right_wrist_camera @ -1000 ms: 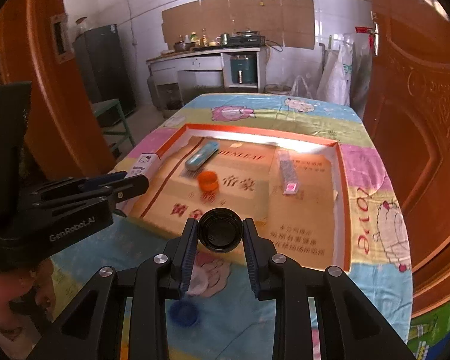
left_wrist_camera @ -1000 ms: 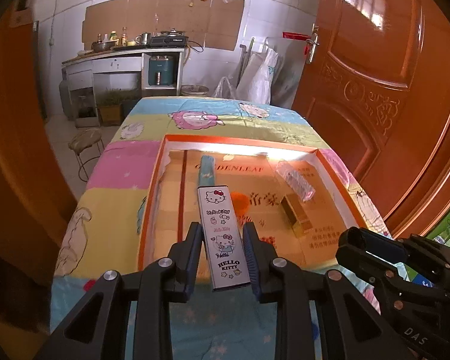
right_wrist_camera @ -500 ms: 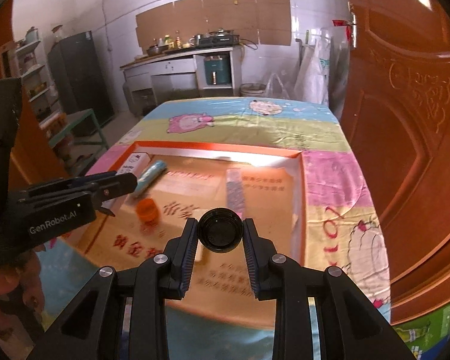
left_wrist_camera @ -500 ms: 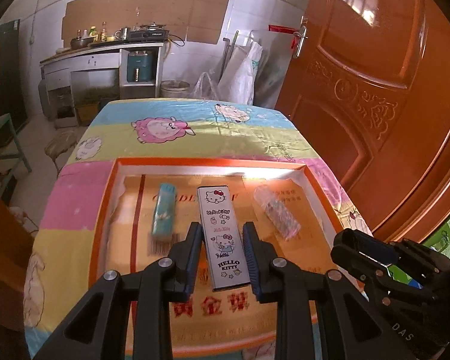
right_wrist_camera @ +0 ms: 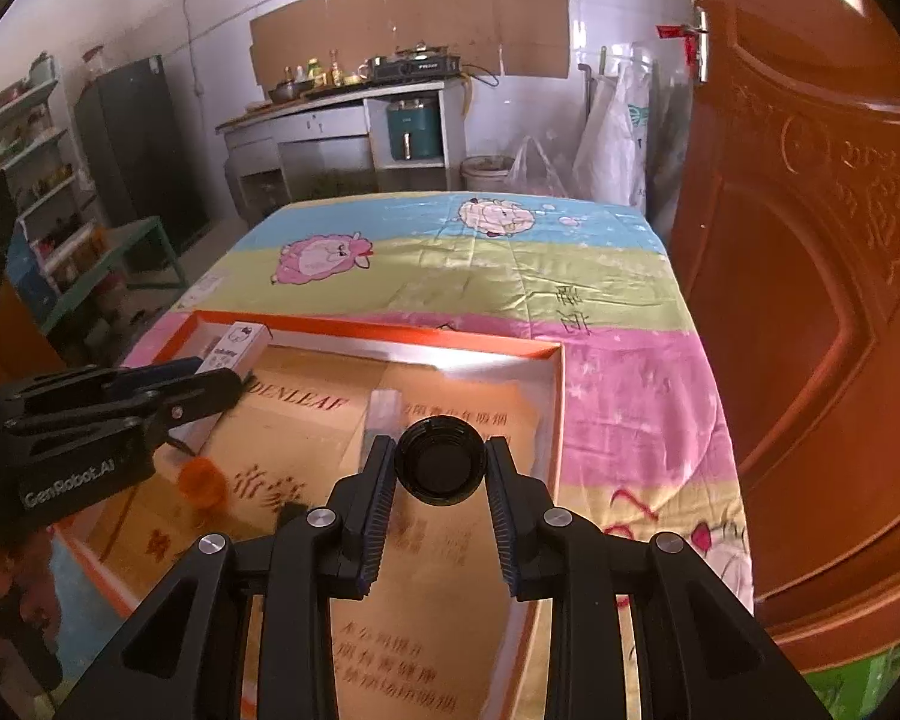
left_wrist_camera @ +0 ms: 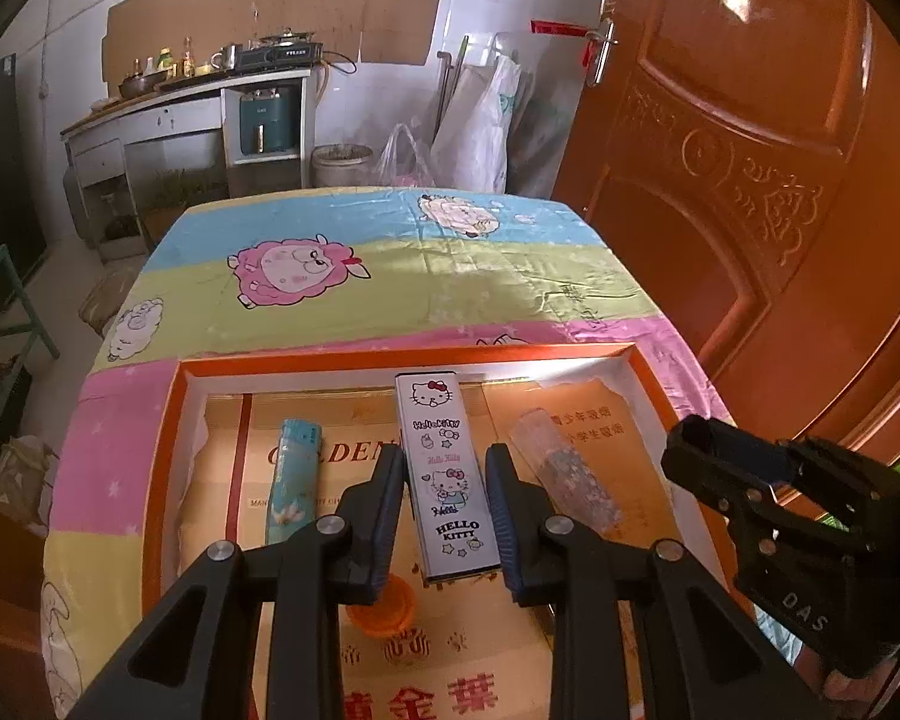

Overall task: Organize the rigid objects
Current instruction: 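Carry the Hello Kitty box and black cap over the tray with both tools, then lower and release the Hello Kitty box and black cap inside the tray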

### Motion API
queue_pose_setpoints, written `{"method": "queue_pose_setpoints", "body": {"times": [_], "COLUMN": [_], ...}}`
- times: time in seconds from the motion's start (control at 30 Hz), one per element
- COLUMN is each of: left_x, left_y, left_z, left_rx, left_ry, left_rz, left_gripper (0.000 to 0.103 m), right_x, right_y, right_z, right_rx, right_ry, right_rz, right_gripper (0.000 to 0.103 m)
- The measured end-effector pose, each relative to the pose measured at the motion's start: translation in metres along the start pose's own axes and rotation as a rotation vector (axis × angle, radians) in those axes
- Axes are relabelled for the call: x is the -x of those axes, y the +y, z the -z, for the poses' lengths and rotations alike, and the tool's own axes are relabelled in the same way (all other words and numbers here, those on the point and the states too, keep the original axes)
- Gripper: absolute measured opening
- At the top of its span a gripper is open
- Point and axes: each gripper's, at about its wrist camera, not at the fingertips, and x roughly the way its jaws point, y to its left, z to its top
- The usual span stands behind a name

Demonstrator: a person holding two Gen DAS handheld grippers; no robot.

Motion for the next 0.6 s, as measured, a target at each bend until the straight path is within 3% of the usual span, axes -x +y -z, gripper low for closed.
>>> {"method": "queue_pose_setpoints", "body": {"times": [0.6], "left_x": [-0.055], "left_y": [0.008], "left_z": [-0.008], "left_rx": [0.034], "left_ry": [0.119], "left_rz": [-0.002], "left_gripper": [0.029], "right_x": [-0.060], "right_y": [-0.008], "right_z": [-0.020], "right_rx": [0.007], "right_ry": [0.124], "right_rz": [-0.001], "right_gripper": [0.031]}}
